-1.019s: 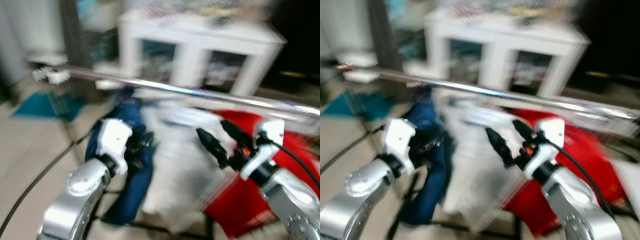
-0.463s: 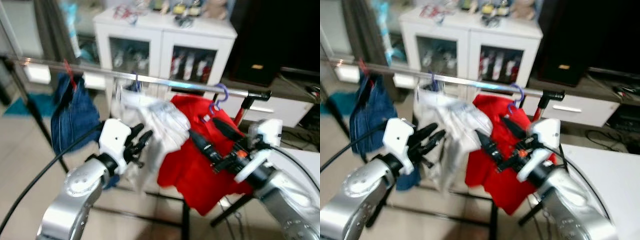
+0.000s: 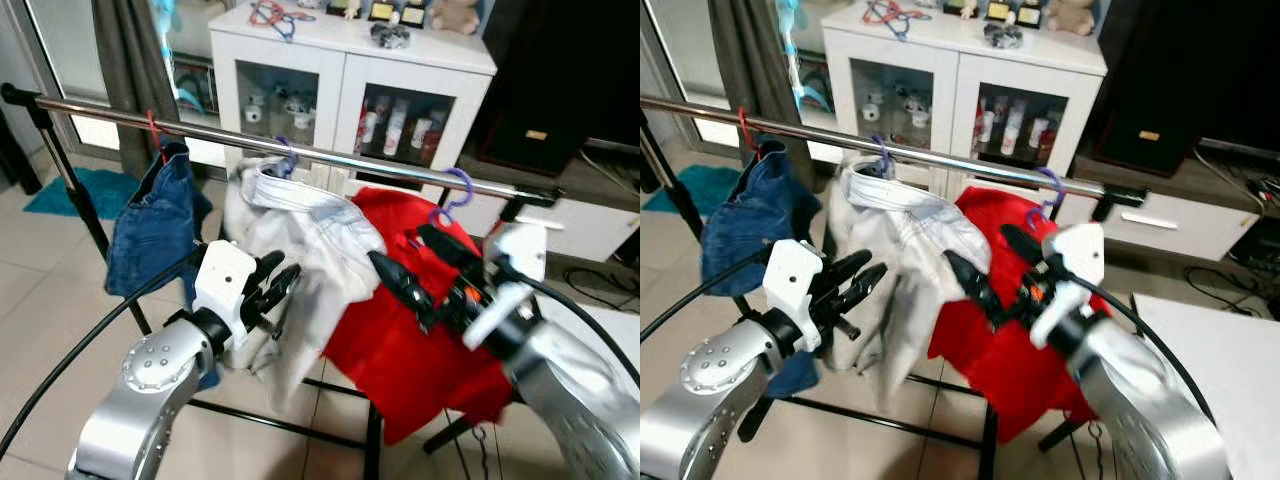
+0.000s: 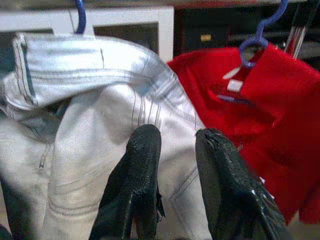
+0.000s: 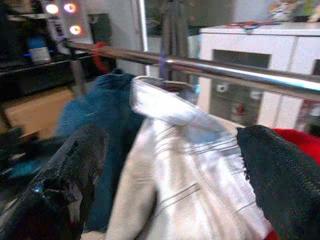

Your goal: Hang hanger

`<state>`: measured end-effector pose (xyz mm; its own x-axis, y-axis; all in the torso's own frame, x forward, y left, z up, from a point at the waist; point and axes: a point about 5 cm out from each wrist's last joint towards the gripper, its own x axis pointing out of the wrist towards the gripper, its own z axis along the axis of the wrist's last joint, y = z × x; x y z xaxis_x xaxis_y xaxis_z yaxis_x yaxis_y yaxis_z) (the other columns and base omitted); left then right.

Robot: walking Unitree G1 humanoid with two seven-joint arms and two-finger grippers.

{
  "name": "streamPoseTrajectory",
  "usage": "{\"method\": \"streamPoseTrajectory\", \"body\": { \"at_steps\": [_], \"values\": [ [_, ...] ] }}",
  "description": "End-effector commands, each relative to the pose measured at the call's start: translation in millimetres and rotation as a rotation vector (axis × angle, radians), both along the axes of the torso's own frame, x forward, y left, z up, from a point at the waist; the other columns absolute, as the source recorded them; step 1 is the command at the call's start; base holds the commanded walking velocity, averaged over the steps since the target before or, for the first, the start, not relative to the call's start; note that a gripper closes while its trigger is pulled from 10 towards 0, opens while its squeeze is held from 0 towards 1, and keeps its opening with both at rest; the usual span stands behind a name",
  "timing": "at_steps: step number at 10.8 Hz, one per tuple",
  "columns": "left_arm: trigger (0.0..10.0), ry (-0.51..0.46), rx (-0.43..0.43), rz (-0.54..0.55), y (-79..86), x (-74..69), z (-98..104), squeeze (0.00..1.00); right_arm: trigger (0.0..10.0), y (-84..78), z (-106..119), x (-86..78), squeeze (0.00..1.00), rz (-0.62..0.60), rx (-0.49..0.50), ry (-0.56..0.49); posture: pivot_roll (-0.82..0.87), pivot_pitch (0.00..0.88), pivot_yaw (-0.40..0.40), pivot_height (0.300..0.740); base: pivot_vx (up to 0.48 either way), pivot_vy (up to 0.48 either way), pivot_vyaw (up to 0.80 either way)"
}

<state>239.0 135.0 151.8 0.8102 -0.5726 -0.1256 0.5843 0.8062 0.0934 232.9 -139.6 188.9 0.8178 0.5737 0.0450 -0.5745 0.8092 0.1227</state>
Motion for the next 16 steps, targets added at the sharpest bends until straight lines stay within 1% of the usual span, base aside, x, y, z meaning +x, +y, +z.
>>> {"method": "streamPoseTrajectory", "body": {
  "at_steps": [1, 2, 3, 4, 5, 6, 7, 8, 9, 10, 11, 12, 13, 14, 15, 16],
  "values": [
    [10.0, 0.018, 0.008, -0.071, -6.1, -0.4, -1, 0.0, 10.0, -12.8, -2, 11.5, 1.0, -0.102, -0.034, 0.021, 0.06, 0.0, -0.083, 0.74, 0.0, 0.0, 0.0],
    [10.0, 0.026, 0.001, -0.132, -8.2, -3.6, 0, 0.0, 10.0, -24.5, -13, 23.0, 1.0, -0.193, -0.108, 0.098, 0.06, 0.0, -0.084, 0.74, 0.0, 0.0, 0.0],
    [10.0, 0.031, -0.013, -0.167, -9.2, -5.9, 2, 0.0, 10.0, -28.2, -15, 27.1, 1.0, -0.198, -0.133, 0.116, 0.06, 0.0, -0.084, 0.74, 0.0, 0.0, 0.0],
    [10.0, 0.043, -0.029, -0.237, -11.0, -11.6, 4, 0.0, 10.0, -35.8, -14, 35.2, 1.0, -0.235, -0.145, 0.133, 0.06, 0.0, -0.084, 0.74, 0.0, 0.0, 0.0],
    [10.0, 0.061, -0.03, -0.281, -10.8, -16.6, 4, 0.0, 10.0, -40.5, -11, 36.3, 1.0, -0.232, -0.14, 0.146, 0.06, 0.0, -0.087, 0.74, 0.0, 0.0, 0.0],
    [10.0, 0.069, -0.031, -0.301, -9.7, -19.2, 3, 0.0, 10.0, -45.6, -8, 35.6, 1.0, -0.225, -0.151, 0.143, 0.06, 0.0, -0.087, 0.74, 0.0, 0.0, 0.0],
    [10.0, 0.074, -0.037, -0.318, -9.7, -19.7, 3, 0.0, 10.0, -53.0, -7, 38.0, 1.0, -0.239, -0.157, 0.141, 0.06, 0.0, -0.081, 0.74, 0.0, 0.0, 0.0],
    [10.0, 0.083, -0.035, -0.353, -10.7, -19.9, 3, 0.0, 10.0, -56.3, -7, 44.9, 1.0, -0.229, -0.185, 0.135, 0.05, 0.0, -0.068, 0.74, 0.0, 0.0, 0.0],
    [10.0, 0.086, -0.033, -0.371, -11.1, -20.0, 3, 0.0, 10.0, -54.9, -4, 50.9, 0.64, -0.201, -0.186, 0.124, 0.05, 0.0, -0.068, 0.74, 0.0, 0.0, 0.0],
    [10.0, 0.089, -0.025, -0.389, -11.3, -19.9, 3, 0.0, 10.0, -50.4, 0, 59.4, 0.0, -0.135, -0.203, 0.109, 0.05, 0.0, -0.062, 0.74, 0.0, 0.0, 0.0],
    [10.0, 0.09, -0.024, -0.39, -10.6, -19.6, 3, 0.0, 10.0, -49.6, 0, 65.3, 0.0, -0.119, -0.234, 0.11, 0.05, 0.0, -0.062, 0.74, 0.0, 0.0, 0.0],
    [10.0, 0.09, -0.022, -0.39, -10.0, -19.7, 3, 0.0, 5.8, -50.6, -2, 75.0, 0.0, -0.119, -0.252, 0.138, 0.05, 0.0, -0.074, 0.74, 0.0, 0.0, 0.0],
    [10.0, 0.089, -0.022, -0.39, -10.0, -20.2, 2, 0.0, 4.0, -51.4, -6, 81.8, 0.0, -0.129, -0.272, 0.156, 0.05, 0.0, -0.074, 0.74, 0.0, 0.0, 0.0],
    [10.0, 0.09, -0.023, -0.39, -10.7, -20.7, 2, 0.0, 3.4, -53.3, -9, 87.9, 0.0, -0.153, -0.289, 0.183, 0.06, 0.0, -0.085, 0.74, 0.0, 0.0, 0.0],
    [10.0, 0.091, -0.023, -0.39, -11.3, -21.6, 1, 0.0, 3.7, -56.6, -13, 93.1, 0.0, -0.176, -0.306, 0.211, 0.06, 0.0, -0.089, 0.74, 0.0, 0.0, 0.0],
    [10.0, 0.094, -0.021, -0.39, -11.4, -23.0, 1, 0.0, 5.8, -61.8, -17, 95.4, 0.0, -0.195, -0.296, 0.26, 0.06, 0.0, -0.09, 0.74, 0.0, 0.0, 0.0]
  ]
}}
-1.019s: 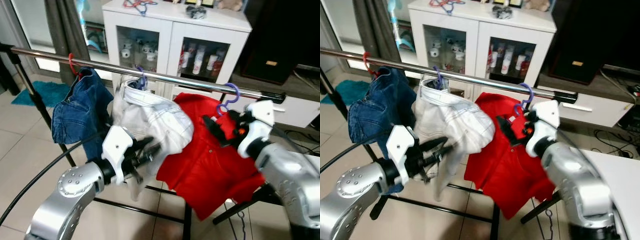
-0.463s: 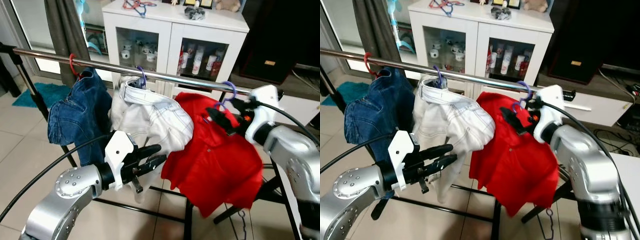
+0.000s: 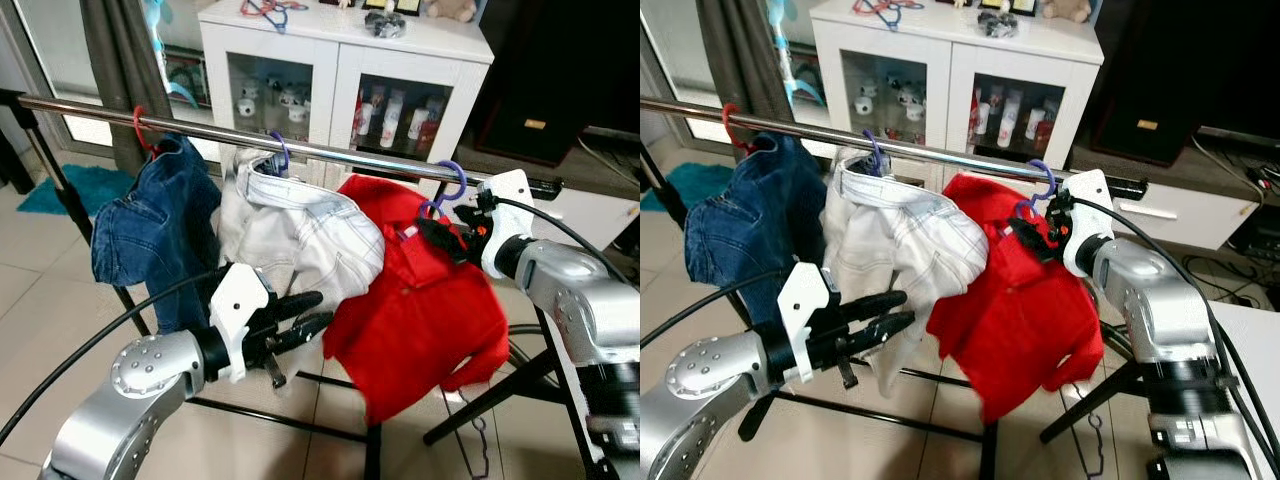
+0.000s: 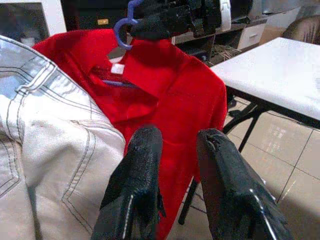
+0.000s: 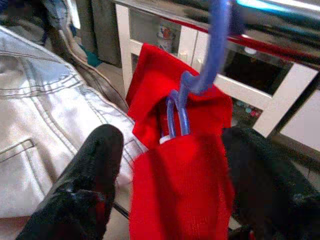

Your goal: Hang hanger

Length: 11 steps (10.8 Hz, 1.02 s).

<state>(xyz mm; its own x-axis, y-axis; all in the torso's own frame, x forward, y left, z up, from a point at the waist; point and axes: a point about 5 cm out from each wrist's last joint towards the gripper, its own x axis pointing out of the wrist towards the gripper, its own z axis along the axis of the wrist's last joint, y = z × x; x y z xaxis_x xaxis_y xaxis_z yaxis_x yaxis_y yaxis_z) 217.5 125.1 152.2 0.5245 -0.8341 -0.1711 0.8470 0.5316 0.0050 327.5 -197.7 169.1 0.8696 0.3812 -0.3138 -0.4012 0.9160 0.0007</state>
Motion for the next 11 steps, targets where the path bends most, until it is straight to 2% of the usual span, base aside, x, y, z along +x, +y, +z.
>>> {"method": "streamPoseTrajectory", "body": {
  "at_steps": [1, 3, 4, 5, 7, 11],
  "values": [
    [10.0, -0.003, 0.006, -0.01, -1.5, -1.8, 0, 0.0, 7.4, -5.3, 2, 1.7, 0.0, -0.013, 0.004, 0.004, 0.06, 0.0, -0.086, 0.74, 0.0, 0.0, 0.0],
    [10.0, -0.001, 0.008, -0.021, -2.0, -1.1, 0, 0.0, 6.5, -3.1, 4, 5.2, 0.0, 0.004, 0.056, -0.01, 0.06, 0.0, -0.078, 0.74, 0.0, 0.0, 0.0],
    [10.0, -0.001, 0.01, -0.029, -2.2, -0.3, 0, 0.0, 5.0, -1.3, 5, 8.8, 0.0, 0.007, 0.06, -0.011, 0.06, 0.0, -0.073, 0.74, 0.0, 0.0, 0.0],
    [10.0, -0.001, 0.013, -0.035, -2.7, 0.1, 0, 0.0, 4.4, -0.3, 4, 11.6, 0.0, 0.008, 0.058, -0.008, 0.06, 0.0, -0.071, 0.74, 0.0, 0.0, 0.0],
    [10.0, -0.004, 0.016, -0.043, -3.9, 0.9, 0, 0.0, 0.0, 5.2, 1, 18.5, 0.0, 0.029, 0.056, 0.01, 0.07, 0.0, -0.076, 0.74, 0.0, 0.0, 0.0],
    [10.0, -0.007, 0.02, -0.053, -4.2, -0.4, -1, 0.0, 0.0, 8.8, -1, 22.3, 0.0, 0.056, 0.07, 0.024, 0.07, 0.0, -0.08, 0.74, 0.0, 0.0, 0.0]
  ]
}}
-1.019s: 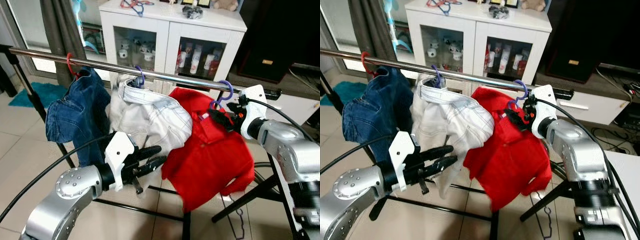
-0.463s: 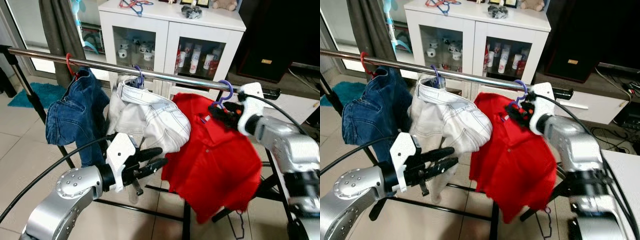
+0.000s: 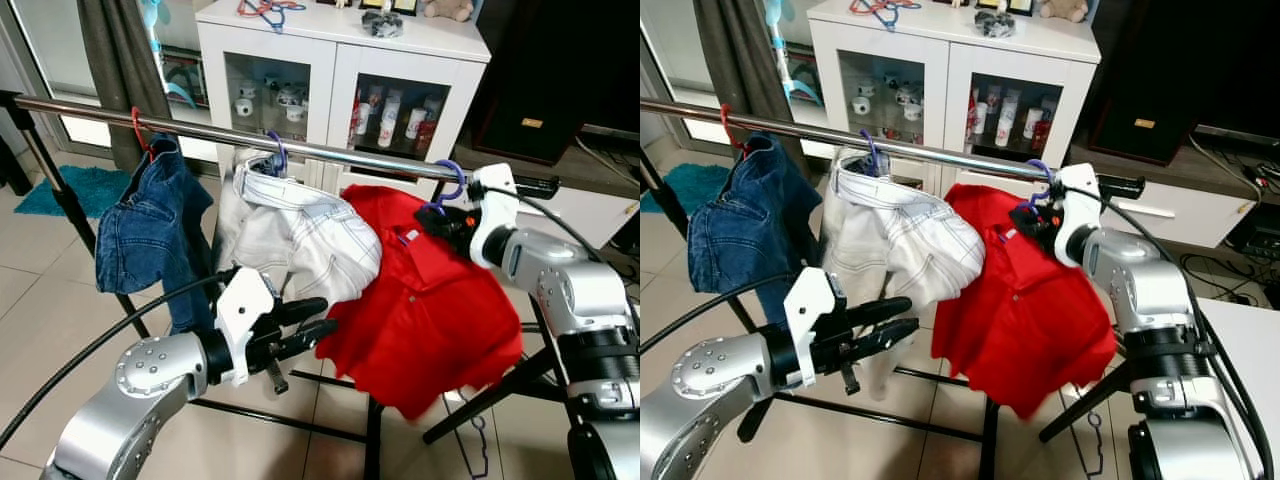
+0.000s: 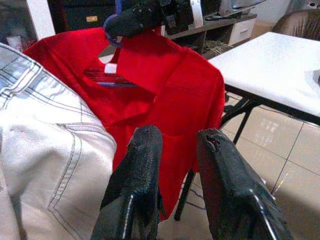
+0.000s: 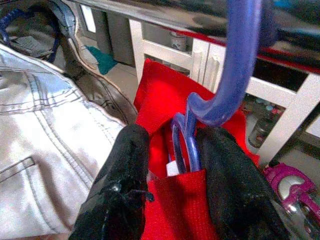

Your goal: Hang hanger

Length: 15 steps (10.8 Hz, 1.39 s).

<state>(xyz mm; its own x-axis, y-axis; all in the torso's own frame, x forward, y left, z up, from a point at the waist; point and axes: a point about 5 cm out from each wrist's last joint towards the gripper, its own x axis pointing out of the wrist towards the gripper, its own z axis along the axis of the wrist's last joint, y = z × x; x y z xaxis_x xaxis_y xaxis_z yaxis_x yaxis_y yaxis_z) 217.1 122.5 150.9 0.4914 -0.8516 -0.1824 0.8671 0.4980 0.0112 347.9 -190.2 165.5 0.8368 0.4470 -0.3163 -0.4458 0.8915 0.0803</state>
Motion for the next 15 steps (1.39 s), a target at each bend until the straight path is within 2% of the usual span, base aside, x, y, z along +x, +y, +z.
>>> {"method": "streamPoseTrajectory", "body": {
  "at_steps": [1, 4, 5, 9, 10, 11, 12, 14, 15],
  "values": [
    [10.0, -0.007, 0.009, -0.016, -1.6, -0.3, 0, 0.0, 0.0, 1.5, 4, 1.6, 0.0, 0.017, 0.007, -0.015, 0.07, 0.0, -0.081, 0.74, 0.0, 0.0, 0.0],
    [10.0, -0.005, 0.014, -0.007, -2.2, 0.1, -3, 0.0, 0.0, 1.7, 3, 0.6, 0.0, 0.024, 0.012, -0.007, 0.07, 0.0, -0.086, 0.74, 0.0, 0.0, 0.0],
    [10.0, -0.004, 0.013, -0.001, -2.9, 0.1, -4, 0.0, 0.0, 4.1, 3, -1.2, 0.0, 0.034, 0.046, 0.0, 0.07, 0.0, -0.087, 0.74, 0.0, 0.0, 0.0],
    [10.0, -0.003, 0.01, 0.023, -3.6, 0.1, -6, 0.0, 0.0, 12.1, 6, -7.5, 0.0, 0.02, 0.049, -0.027, 0.07, 0.0, -0.088, 0.74, 0.0, 0.0, 0.0],
    [10.0, -0.006, 0.016, 0.055, -3.3, 2.5, -7, 0.0, 0.0, 17.5, 7, -13.3, 0.0, 0.068, 0.047, -0.042, 0.07, 0.0, -0.087, 0.74, 0.0, 0.0, 0.0],
    [10.0, -0.025, 0.023, 0.15, -2.1, 13.4, -7, 0.0, 0.0, 16.4, 11, -18.1, 0.0, 0.038, 0.076, -0.072, 0.07, 0.0, -0.088, 0.74, 0.0, 0.0, 0.0],
    [10.0, -0.042, 0.014, 0.174, -2.0, 16.3, -6, 0.0, 0.0, 14.7, 12, -19.8, 0.0, 0.013, 0.085, -0.089, 0.07, 0.0, -0.088, 0.74, 0.0, 0.0, 0.0],
    [10.0, -0.078, -0.017, 0.272, 0.7, 23.8, 0, 0.0, 0.0, 9.3, 23, -36.2, 0.0, -0.043, 0.148, -0.141, 0.05, 0.0, -0.083, 0.74, 0.0, 0.0, 0.0],
    [10.0, -0.077, -0.017, 0.279, 0.5, 23.8, 0, 0.0, 0.0, 11.3, 25, -42.8, 0.0, -0.036, 0.158, -0.146, 0.05, 0.0, -0.083, 0.74, 0.0, 0.0, 0.0]
  ]
}}
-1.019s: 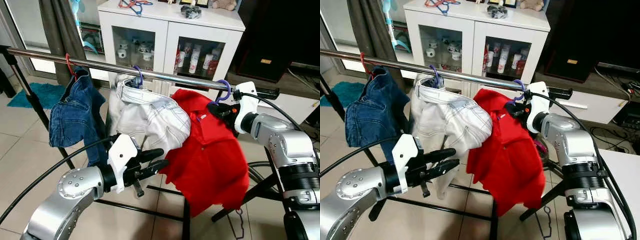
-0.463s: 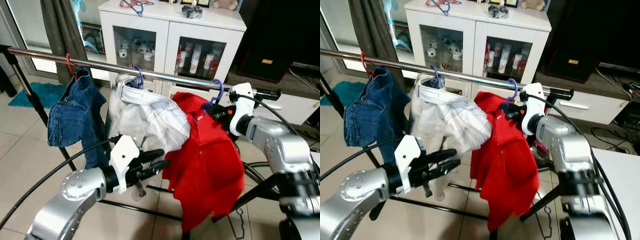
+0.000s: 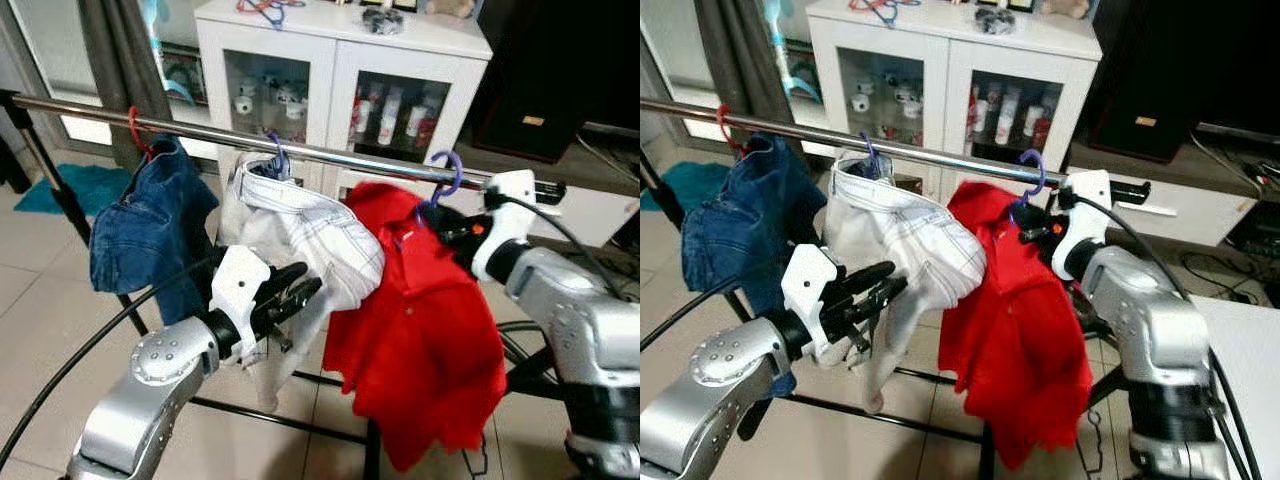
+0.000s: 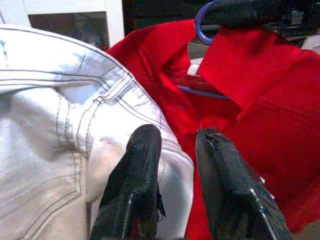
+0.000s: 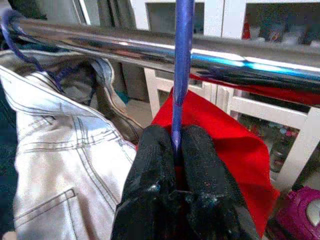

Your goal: Hang hanger

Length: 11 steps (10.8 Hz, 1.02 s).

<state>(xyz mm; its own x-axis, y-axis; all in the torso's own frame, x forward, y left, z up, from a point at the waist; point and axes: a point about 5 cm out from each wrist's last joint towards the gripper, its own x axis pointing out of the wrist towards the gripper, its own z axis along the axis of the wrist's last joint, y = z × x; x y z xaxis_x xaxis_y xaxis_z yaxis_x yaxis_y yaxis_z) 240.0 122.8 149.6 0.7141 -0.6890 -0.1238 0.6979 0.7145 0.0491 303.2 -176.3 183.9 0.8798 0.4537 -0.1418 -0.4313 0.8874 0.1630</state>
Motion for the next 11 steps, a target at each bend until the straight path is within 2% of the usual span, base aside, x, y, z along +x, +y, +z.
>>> {"method": "streamPoseTrajectory", "body": {
  "at_steps": [1, 2, 4, 5, 8, 11],
  "values": [
    [10.0, -0.003, 0.009, 0.008, -0.4, 0.5, 0, 0.0, 0.0, 1.5, 9, -5.7, 0.0, -0.001, 0.031, -0.037, 0.05, 0.0, -0.076, 0.74, 0.0, 0.0, 0.0],
    [10.0, 0.001, 0.014, 0.007, -1.1, 0.2, -1, 0.0, 0.0, 3.2, 8, -10.1, 0.0, -0.006, 0.034, -0.031, 0.05, 0.0, -0.076, 0.74, 0.0, 0.0, 0.0],
    [10.0, 0.005, 0.024, 0.009, -2.0, -0.5, -2, 0.0, 0.0, 5.2, -5, -21.9, 0.0, -0.007, -0.023, 0.006, 0.05, 0.0, -0.082, 0.74, 0.0, 0.0, 0.0],
    [10.0, 0.008, 0.03, 0.01, -2.0, -1.2, -3, 0.0, 0.0, 6.7, -10, -27.2, 0.0, -0.024, -0.013, 0.02, 0.05, 0.0, -0.084, 0.74, 0.0, 0.0, 0.0],
    [10.0, 0.014, 0.031, 0.016, -1.5, -3.5, -4, 0.0, 0.0, 13.0, -15, -41.9, 0.0, -0.067, 0.052, 0.033, 0.05, 0.0, -0.09, 0.74, -0.285, 0.0, 0.0],
    [10.0, 0.02, 0.025, 0.016, -2.0, -4.2, -4, 0.0, 0.0, 10.8, -15, -49.2, 0.0, -0.133, 0.058, 0.009, 0.04, 0.0, -0.086, 0.74, -0.3, 0.0, 0.0]
  ]
}}
